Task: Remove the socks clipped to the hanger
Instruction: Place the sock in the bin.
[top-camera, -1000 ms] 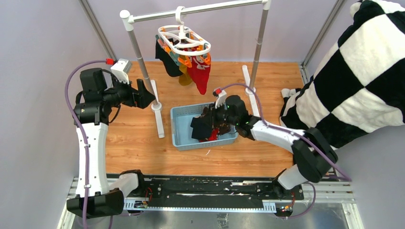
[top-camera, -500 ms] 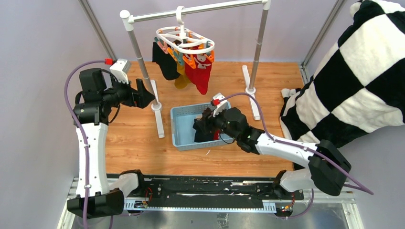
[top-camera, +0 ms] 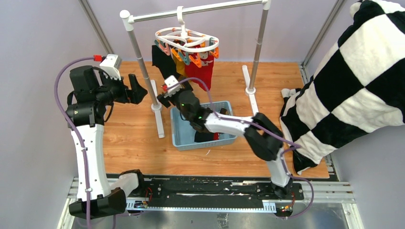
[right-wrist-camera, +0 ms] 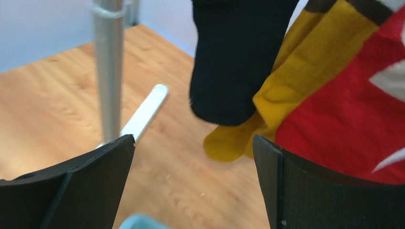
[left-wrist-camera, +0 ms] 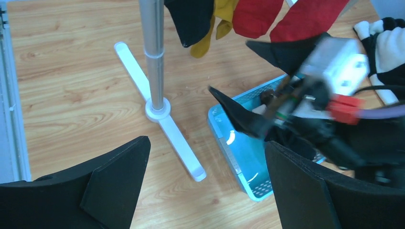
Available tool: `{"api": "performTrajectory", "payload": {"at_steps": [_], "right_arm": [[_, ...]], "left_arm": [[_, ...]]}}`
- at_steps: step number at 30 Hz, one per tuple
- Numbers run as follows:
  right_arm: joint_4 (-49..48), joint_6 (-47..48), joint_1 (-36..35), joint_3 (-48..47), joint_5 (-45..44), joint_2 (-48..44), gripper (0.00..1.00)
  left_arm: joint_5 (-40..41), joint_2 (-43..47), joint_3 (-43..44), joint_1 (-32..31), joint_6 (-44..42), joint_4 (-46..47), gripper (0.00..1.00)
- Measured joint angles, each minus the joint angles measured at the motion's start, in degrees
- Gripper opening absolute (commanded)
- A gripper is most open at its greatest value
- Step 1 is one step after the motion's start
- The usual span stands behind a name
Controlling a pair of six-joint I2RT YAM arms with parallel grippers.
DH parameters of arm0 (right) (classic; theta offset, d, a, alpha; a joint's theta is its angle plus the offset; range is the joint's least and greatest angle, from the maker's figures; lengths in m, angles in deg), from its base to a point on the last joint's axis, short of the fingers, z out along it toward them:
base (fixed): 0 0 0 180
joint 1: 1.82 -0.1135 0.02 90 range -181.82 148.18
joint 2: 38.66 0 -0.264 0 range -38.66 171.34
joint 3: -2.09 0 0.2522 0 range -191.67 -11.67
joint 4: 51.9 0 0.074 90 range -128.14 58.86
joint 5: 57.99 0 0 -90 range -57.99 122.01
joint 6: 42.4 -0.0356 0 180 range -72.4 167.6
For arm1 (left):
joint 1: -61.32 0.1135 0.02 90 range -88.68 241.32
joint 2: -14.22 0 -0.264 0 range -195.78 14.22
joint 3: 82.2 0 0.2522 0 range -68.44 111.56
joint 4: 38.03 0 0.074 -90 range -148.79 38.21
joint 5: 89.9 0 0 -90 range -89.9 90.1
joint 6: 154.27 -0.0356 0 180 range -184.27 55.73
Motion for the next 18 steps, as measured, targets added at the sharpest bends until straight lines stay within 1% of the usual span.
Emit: {"api": "performTrajectory", "payload": {"at_steps": [2,6,10,12,13,18], "right_arm": [[-0.7,4.9,0.0,-9.0,-4.5,7.8,1.00],[-2.0,12.7,0.1,-23.1,-10.0,19.6,1.00],[-3.1,17.0,0.7,-29.6,-12.3,26.0,1.00],[-3.4,18.6,1.0,-33.3,-12.5,28.8,0.97],[-3.6,19.3,1.3,-35.2,-12.5,30.1,0.94],[-3.7,21.3,1.9,-42.4,-12.0,34.1,0.59]], "left_arm": [[0.1,0.0,0.2,0.4,-0.1,-0.4,1.00],[-1.0,0.0,0.3,1.2,-0.1,-0.9,1.00],[-3.6,-0.2,0.7,2.1,-0.1,-1.5,1.00],[-4.5,-0.3,1.0,2.6,0.0,-1.7,1.00],[-5.1,-0.5,1.3,2.7,0.1,-1.8,1.00],[-7.0,-0.7,2.2,3.3,0.0,-2.2,1.00]]}}
